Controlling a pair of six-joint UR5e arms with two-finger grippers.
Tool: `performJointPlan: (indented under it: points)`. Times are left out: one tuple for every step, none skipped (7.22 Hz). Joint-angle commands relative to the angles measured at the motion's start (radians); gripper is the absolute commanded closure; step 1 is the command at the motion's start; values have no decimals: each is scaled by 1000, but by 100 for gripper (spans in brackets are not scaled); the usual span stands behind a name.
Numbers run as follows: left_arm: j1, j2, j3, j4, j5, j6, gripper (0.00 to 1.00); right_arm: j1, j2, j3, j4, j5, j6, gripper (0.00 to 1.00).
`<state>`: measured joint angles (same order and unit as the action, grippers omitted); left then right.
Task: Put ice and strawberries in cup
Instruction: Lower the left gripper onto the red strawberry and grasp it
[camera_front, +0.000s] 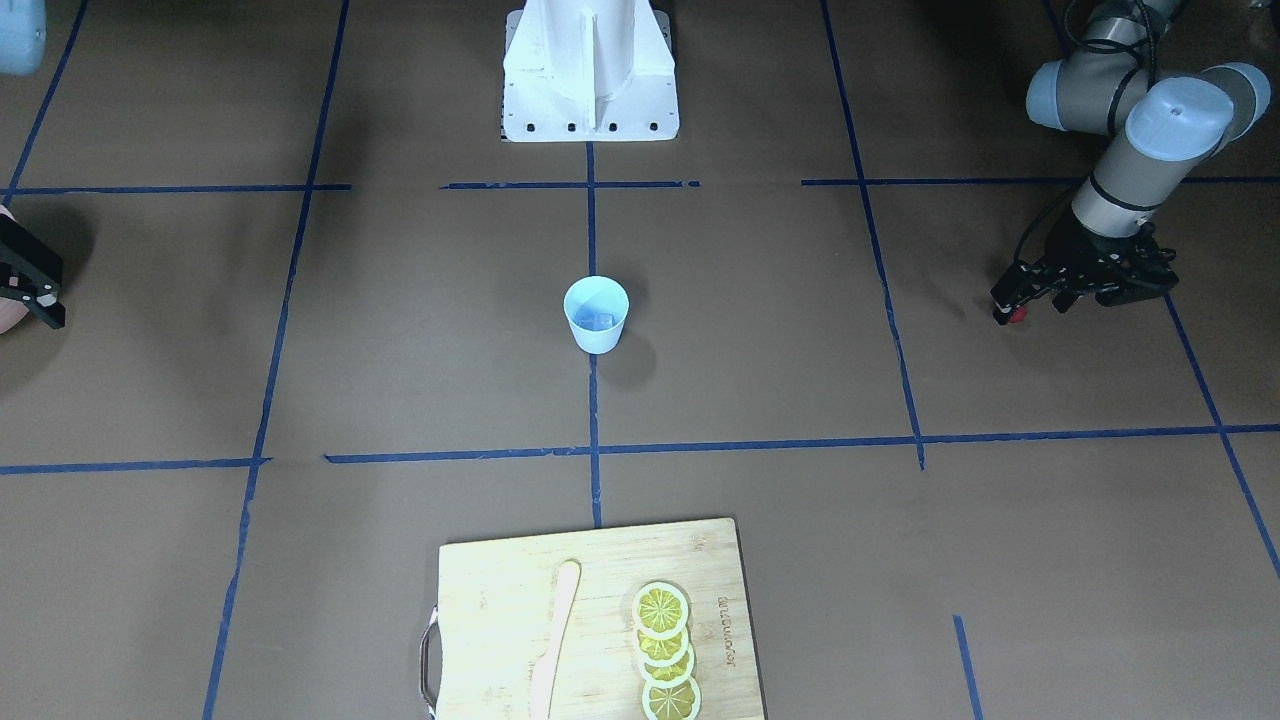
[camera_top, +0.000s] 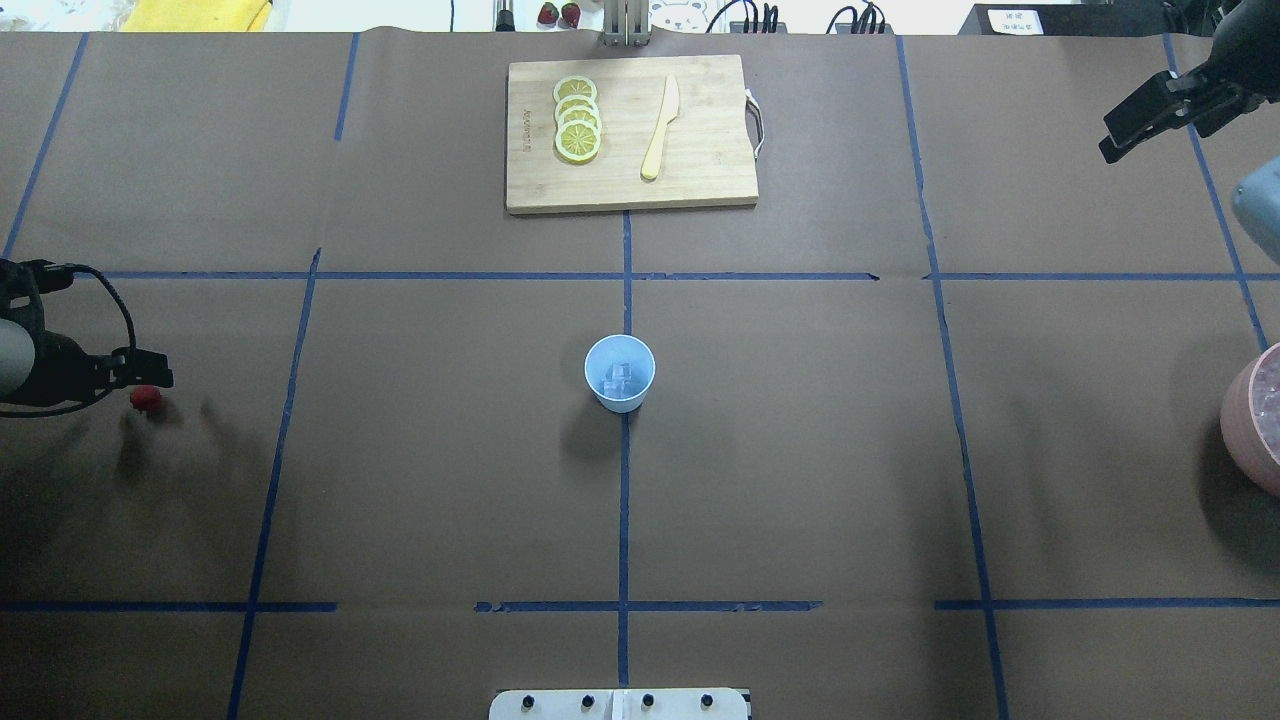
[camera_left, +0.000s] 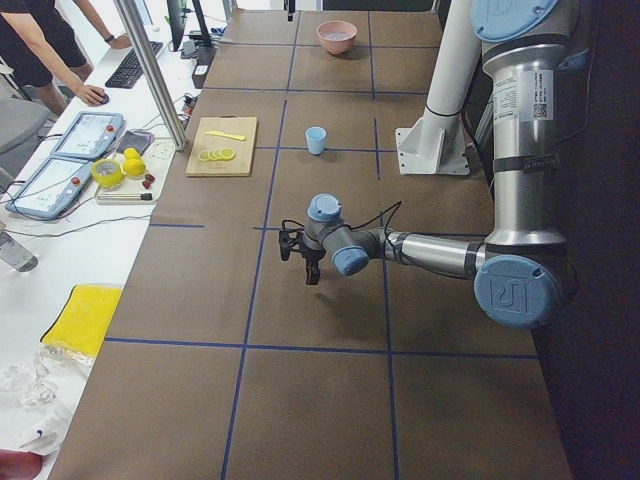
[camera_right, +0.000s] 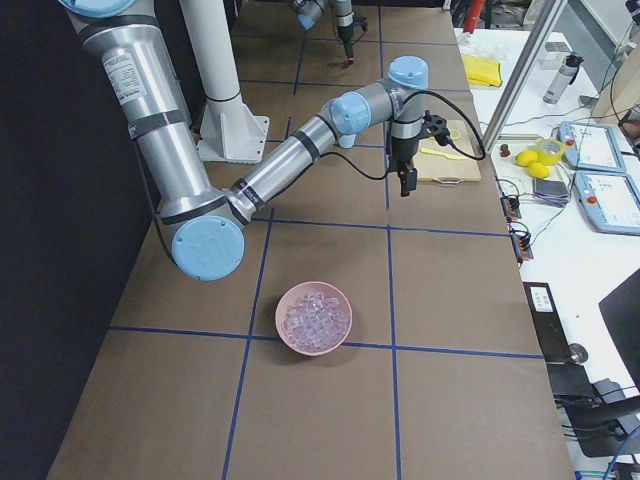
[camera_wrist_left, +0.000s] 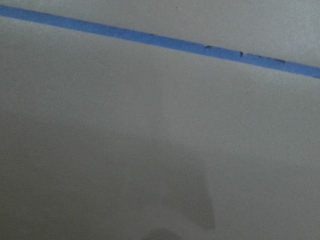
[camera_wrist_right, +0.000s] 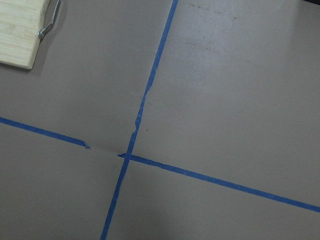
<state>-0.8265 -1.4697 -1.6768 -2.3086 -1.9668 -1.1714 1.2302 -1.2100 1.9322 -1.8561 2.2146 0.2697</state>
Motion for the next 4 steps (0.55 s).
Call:
performJointPlan:
  points:
    - [20,3,-3,0,2,-14,3,0,0,1,0,0,3,0]
    - [24,3,-3,0,5,-14,4,5,-8,1,0,8,2,0]
    - [24,3,-3,0,5,-14,6,8,-13,2,2,22,2,0]
    - [24,3,-3,0,5,-16,13,9,-13,2,0,22,2,0]
